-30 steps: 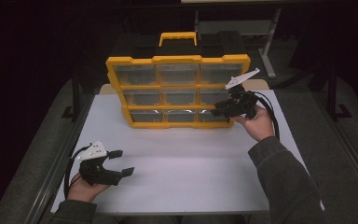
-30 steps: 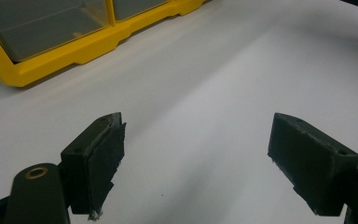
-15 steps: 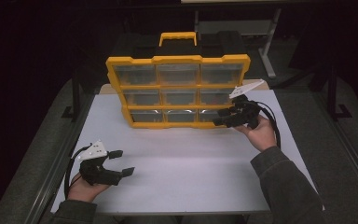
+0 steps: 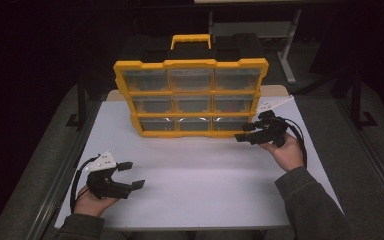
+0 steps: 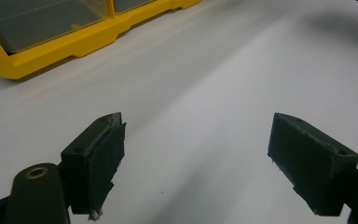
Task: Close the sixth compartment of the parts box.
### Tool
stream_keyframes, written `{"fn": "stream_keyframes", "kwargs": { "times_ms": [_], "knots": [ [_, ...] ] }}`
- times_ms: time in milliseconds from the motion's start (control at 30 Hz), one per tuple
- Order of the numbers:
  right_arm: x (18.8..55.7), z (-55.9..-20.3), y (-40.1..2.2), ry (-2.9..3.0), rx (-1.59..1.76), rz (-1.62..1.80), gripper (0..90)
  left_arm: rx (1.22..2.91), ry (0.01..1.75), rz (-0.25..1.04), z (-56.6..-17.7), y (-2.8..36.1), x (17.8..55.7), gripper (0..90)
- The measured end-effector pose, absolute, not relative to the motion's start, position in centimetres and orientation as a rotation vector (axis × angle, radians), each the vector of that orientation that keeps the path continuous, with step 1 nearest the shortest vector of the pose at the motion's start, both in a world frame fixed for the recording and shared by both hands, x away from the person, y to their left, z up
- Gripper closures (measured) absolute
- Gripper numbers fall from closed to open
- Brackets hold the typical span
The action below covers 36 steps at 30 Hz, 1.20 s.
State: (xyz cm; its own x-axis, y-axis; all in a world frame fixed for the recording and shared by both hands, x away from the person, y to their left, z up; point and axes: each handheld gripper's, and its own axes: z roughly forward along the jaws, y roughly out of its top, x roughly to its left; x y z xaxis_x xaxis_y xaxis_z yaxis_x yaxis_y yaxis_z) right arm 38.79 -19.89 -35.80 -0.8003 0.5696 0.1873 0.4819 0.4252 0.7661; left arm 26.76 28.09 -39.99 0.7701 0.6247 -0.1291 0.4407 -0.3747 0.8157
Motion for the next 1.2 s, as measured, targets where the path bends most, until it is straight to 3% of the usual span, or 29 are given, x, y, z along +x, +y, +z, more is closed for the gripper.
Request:
{"fn": "stream_keyframes", "kwargs": {
  "times_ms": [1200],
  "knots": [
    [34.1,-39.4,-24.7,2.448,1.074,1.322,23.2,2.04,0.799,0.26,-40.7,28.4,26.5,17.3]
  ]
}}
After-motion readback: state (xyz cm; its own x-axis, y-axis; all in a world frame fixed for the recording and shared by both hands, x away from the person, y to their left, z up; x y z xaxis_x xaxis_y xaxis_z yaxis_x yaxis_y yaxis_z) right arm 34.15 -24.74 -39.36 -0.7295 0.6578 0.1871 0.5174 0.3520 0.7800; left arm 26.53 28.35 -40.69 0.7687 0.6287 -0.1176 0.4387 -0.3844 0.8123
